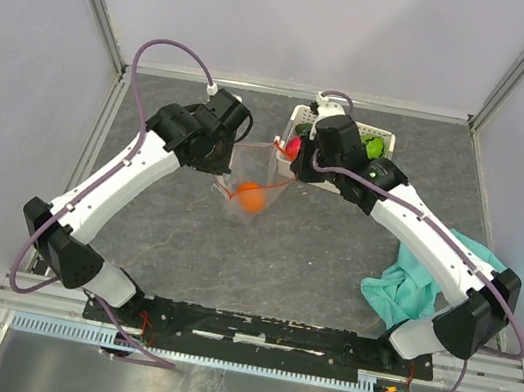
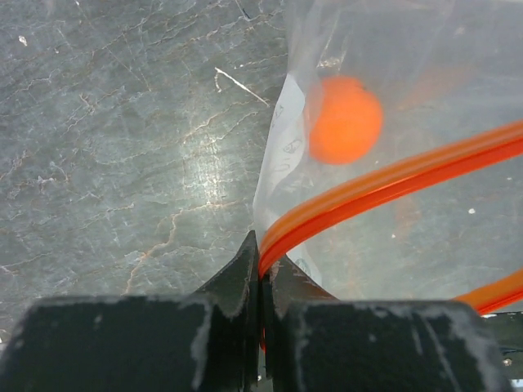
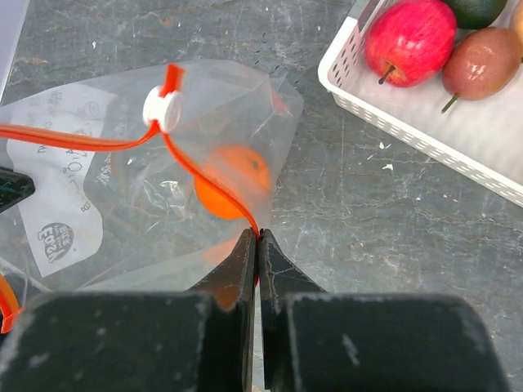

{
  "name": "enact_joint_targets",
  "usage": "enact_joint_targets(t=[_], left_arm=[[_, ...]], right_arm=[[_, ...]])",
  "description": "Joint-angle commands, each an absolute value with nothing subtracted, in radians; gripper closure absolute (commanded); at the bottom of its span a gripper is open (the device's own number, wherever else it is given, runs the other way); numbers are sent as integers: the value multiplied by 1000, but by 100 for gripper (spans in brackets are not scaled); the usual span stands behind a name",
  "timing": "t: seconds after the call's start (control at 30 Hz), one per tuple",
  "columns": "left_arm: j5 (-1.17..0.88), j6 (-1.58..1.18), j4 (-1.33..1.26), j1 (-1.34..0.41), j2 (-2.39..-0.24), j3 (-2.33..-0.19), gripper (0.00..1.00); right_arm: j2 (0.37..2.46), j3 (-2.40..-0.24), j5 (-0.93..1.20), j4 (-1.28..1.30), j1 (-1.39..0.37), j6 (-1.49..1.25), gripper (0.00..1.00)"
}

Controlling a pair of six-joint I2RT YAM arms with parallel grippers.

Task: Place the food in the zip-top bag and seal the zipper
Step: Place the fake fruit in the zipper food storage bag, then pick up the fake fruit from the bin.

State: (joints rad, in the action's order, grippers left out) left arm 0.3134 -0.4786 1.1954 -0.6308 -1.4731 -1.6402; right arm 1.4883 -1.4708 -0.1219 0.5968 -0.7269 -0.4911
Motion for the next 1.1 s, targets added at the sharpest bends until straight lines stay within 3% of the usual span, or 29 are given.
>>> enact_joint_targets(t=[0.0, 0.07, 0.17, 0.3, 0.6, 1.07], left_arm=[[307, -436, 1188, -635, -1491, -1652, 97], [292, -440, 1170, -635, -1488, -1639, 97], [293, -437, 1164, -635, -1488, -1639, 97], [306, -427, 1167, -635, -1495, -1652, 97], [338, -425, 1179, -634, -1503, -1665, 97], [342, -434, 1181, -636, -1496, -1652, 97]], right_arm=[[1511, -1511, -65, 555, -729, -473, 90], [1512, -1518, -38, 545, -730, -465, 81], [1501, -1527, -14, 533, -726, -444, 56], [1498, -1577, 33, 568, -698, -403, 44], [1525, -1627, 13, 697, -547, -312, 27], [1718, -1577, -327, 667, -388, -173, 12]])
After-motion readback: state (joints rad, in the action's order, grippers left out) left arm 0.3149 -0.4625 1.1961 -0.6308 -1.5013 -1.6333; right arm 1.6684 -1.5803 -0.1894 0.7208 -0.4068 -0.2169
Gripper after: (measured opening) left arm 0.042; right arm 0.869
